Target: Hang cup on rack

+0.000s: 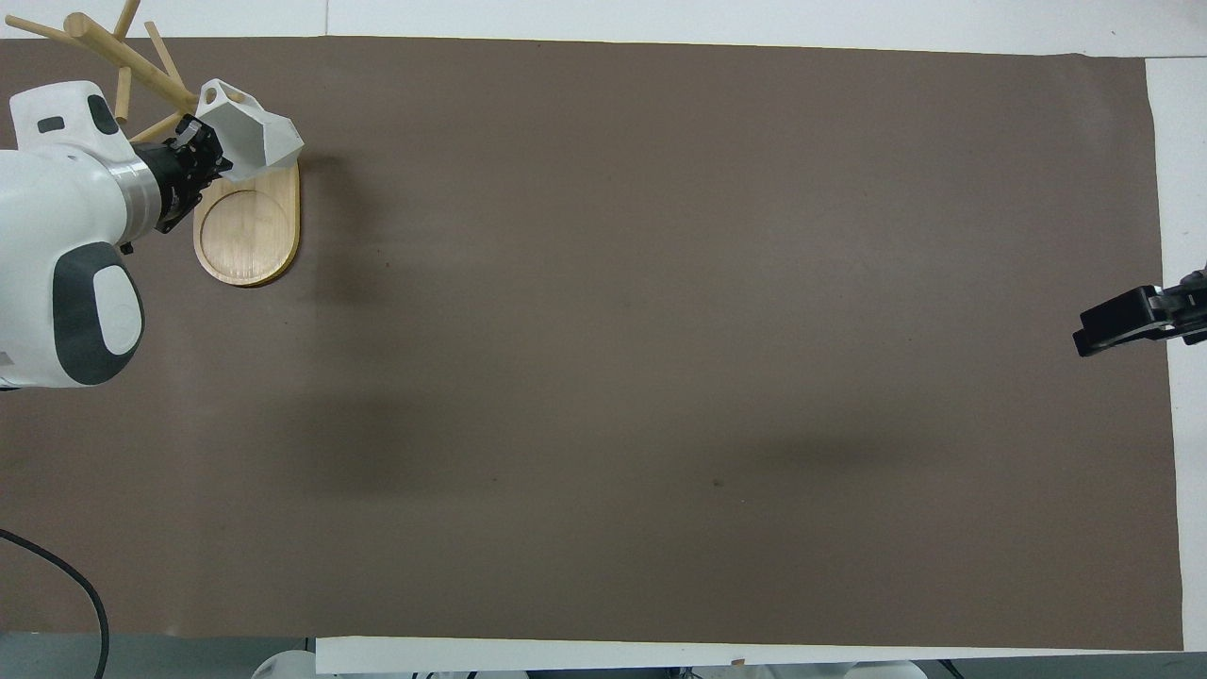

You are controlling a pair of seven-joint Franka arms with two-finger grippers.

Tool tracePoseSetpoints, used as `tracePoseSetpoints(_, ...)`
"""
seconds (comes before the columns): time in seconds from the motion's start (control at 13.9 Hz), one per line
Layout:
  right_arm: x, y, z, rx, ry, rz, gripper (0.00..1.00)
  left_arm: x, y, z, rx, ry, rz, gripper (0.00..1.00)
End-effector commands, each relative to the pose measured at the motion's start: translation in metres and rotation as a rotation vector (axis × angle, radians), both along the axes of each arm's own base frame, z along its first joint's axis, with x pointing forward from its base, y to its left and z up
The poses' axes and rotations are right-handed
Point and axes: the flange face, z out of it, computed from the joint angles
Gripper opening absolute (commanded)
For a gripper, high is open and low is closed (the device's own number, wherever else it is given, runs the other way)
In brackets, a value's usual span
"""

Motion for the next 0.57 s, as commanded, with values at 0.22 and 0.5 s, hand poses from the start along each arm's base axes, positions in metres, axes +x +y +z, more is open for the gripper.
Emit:
tracePoseSetpoints(0.22, -0.007, -0.017, 0.002, -0.011, 0.001, -0.037, 0.99, -0.001, 0.001, 0.013, 0.001, 0.007, -0.013, 0.51)
tracePoseSetpoints(0.5, -0.007, -0.015, 0.003, -0.006, 0.000, -0.034, 0.99, 0.002, -0.005, 0.053, -0.003, 0.046, -0.020, 0.51)
